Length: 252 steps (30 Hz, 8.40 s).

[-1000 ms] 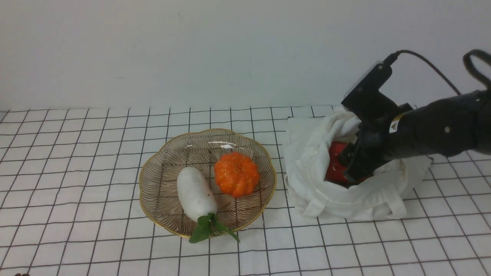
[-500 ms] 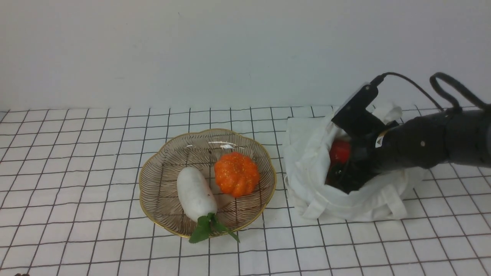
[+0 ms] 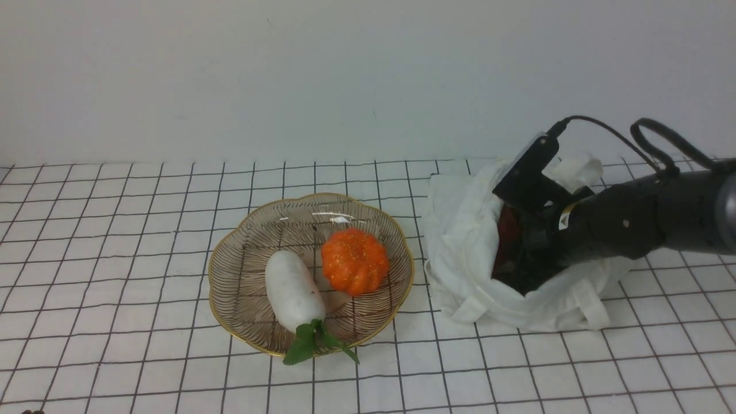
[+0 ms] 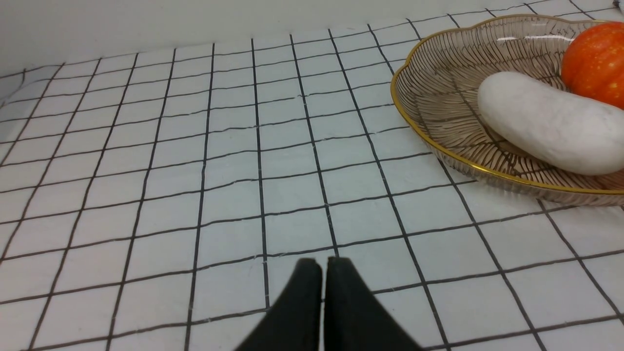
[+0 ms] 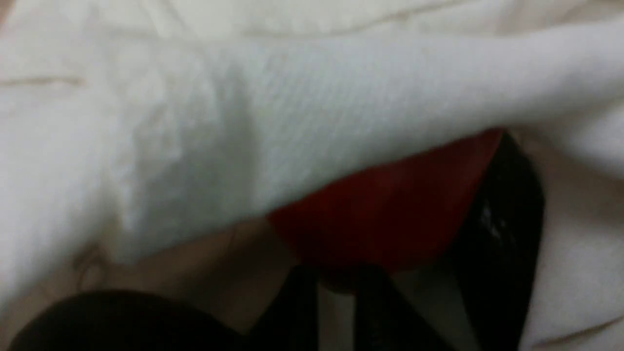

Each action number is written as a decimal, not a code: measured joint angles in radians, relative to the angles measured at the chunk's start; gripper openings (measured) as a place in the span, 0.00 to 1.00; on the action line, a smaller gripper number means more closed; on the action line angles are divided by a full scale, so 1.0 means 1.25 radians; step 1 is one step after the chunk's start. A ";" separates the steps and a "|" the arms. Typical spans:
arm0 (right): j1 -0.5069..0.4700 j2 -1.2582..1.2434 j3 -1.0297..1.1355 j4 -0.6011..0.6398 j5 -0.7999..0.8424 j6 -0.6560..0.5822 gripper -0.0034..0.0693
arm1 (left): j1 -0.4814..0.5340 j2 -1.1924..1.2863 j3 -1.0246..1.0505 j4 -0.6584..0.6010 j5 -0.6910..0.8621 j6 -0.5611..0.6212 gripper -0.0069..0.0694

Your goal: Take vegetables from bag on white checkered tablecloth place on plate.

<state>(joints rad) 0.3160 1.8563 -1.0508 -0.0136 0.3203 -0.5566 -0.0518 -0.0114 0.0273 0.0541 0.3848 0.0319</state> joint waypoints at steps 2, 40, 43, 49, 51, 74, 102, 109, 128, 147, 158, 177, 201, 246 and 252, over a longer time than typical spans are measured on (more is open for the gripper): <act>0.000 -0.019 0.000 -0.030 0.040 0.019 0.06 | 0.000 0.000 0.000 0.000 0.000 0.000 0.08; 0.055 0.038 -0.075 -0.039 -0.105 0.204 1.00 | 0.000 0.000 0.000 0.000 0.000 0.000 0.08; 0.055 0.064 -0.077 -0.039 -0.131 0.204 1.00 | 0.000 0.000 0.000 0.000 0.000 0.000 0.08; 0.055 0.098 -0.080 -0.042 -0.179 0.204 1.00 | 0.000 0.000 0.000 0.000 0.000 0.000 0.08; 0.055 0.108 -0.082 -0.042 -0.206 0.204 0.99 | 0.000 0.000 0.000 0.000 0.000 0.000 0.08; 0.055 -0.137 -0.082 -0.096 0.223 0.305 0.89 | 0.000 0.000 0.000 0.000 0.000 0.000 0.08; 0.295 -0.056 -0.284 0.197 0.269 0.193 0.89 | 0.000 0.000 0.000 0.000 0.000 0.000 0.08; 0.299 0.065 -0.327 0.197 0.294 0.191 0.89 | 0.000 0.000 0.000 0.000 0.000 0.000 0.08; 0.302 0.104 -0.378 0.188 0.241 0.210 1.00 | 0.000 0.000 0.000 0.000 0.000 0.000 0.08; 0.302 -0.136 -0.721 -0.196 0.740 0.474 0.09 | 0.000 0.000 0.000 0.000 0.000 0.000 0.08; 0.302 -0.613 -0.474 -0.146 0.754 0.601 0.03 | 0.000 0.000 0.000 0.000 0.000 0.000 0.08; 0.302 -1.490 0.309 -0.371 0.280 0.806 0.03 | 0.000 0.000 0.000 0.000 0.000 0.000 0.08; 0.302 -1.499 0.472 -0.112 0.066 0.610 0.03 | 0.000 0.000 0.000 0.000 0.000 0.000 0.08; -0.230 -1.497 0.856 -0.024 0.056 0.426 0.03 | 0.000 0.000 0.000 0.000 0.000 0.000 0.08; -0.230 -1.497 0.856 -0.024 0.056 0.426 0.03 | 0.000 0.000 0.000 0.000 0.000 0.000 0.08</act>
<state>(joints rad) 0.0279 -0.0151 0.0198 -0.0441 0.3901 -0.0241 -0.0518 -0.0114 0.0273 0.0541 0.3848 0.0319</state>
